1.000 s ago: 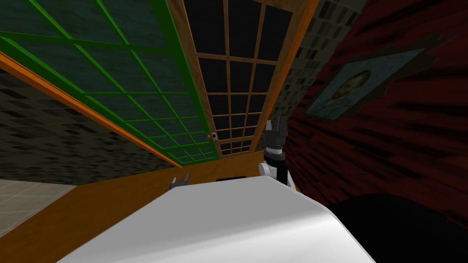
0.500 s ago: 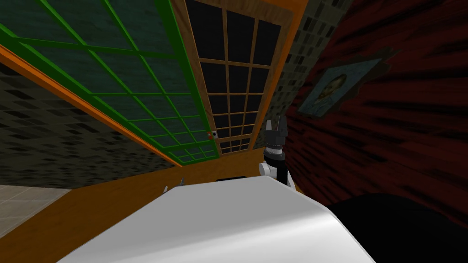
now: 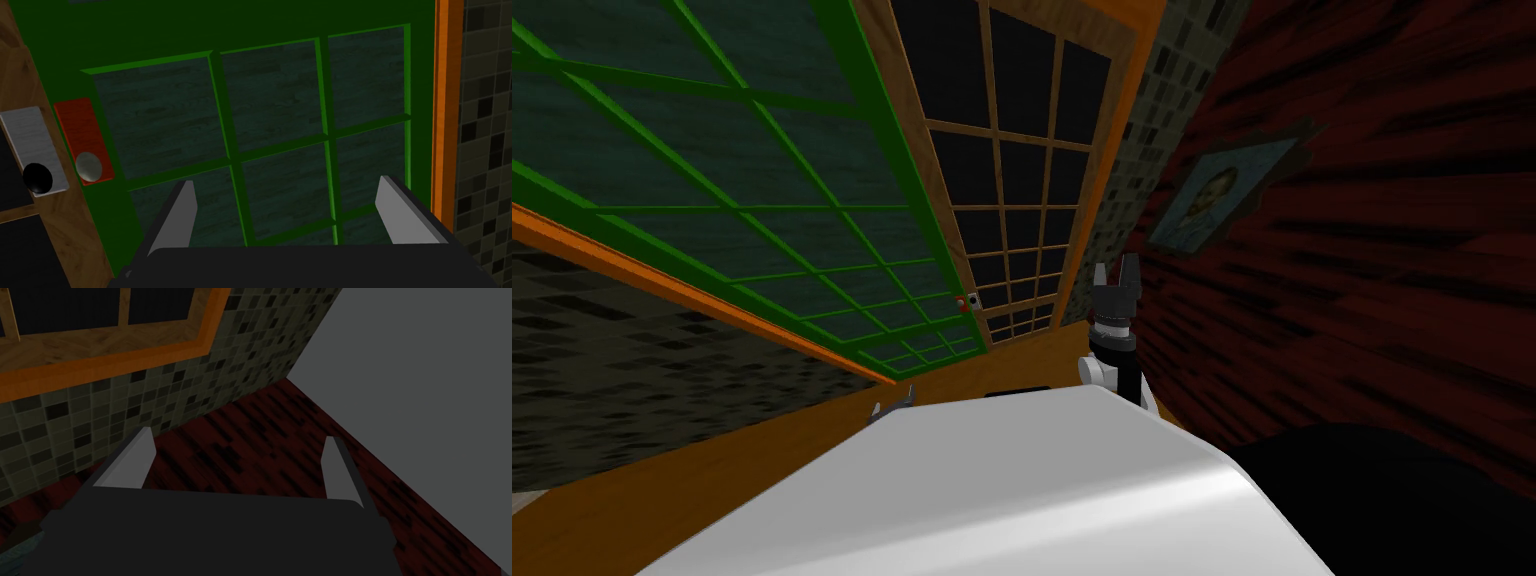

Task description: Pull the door open

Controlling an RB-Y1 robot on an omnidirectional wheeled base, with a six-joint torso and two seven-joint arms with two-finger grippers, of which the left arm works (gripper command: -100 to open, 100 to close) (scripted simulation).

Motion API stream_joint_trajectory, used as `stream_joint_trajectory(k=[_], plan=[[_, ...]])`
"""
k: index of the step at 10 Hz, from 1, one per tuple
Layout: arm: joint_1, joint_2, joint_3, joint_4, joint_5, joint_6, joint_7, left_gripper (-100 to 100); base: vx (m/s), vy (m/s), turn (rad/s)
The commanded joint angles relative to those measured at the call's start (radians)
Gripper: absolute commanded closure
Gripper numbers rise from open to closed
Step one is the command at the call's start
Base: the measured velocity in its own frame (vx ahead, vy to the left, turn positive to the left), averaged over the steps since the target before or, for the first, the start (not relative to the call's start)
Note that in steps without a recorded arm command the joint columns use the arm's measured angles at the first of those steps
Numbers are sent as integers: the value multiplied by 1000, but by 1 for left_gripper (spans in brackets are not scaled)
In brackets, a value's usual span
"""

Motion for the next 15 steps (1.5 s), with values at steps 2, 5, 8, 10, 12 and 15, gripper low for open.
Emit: stream_joint_trajectory(k=[2,5,8,10,12,15], plan=[[-45,-13,-2,-4,2,5,-9,-100,176,31,-125],[-85,-26,-10,-9,2,4,-15,-100,179,36,-109],[-140,-44,-27,-21,-2,1,-19,-100,190,50,-132],[-168,-53,-37,-28,-5,-1,-21,-100,182,50,-121],[-190,-60,-46,-34,-7,-3,-22,-100,169,24,-82],[-235,-74,-65,-46,-12,-7,-23,-100,153,18,-86]])
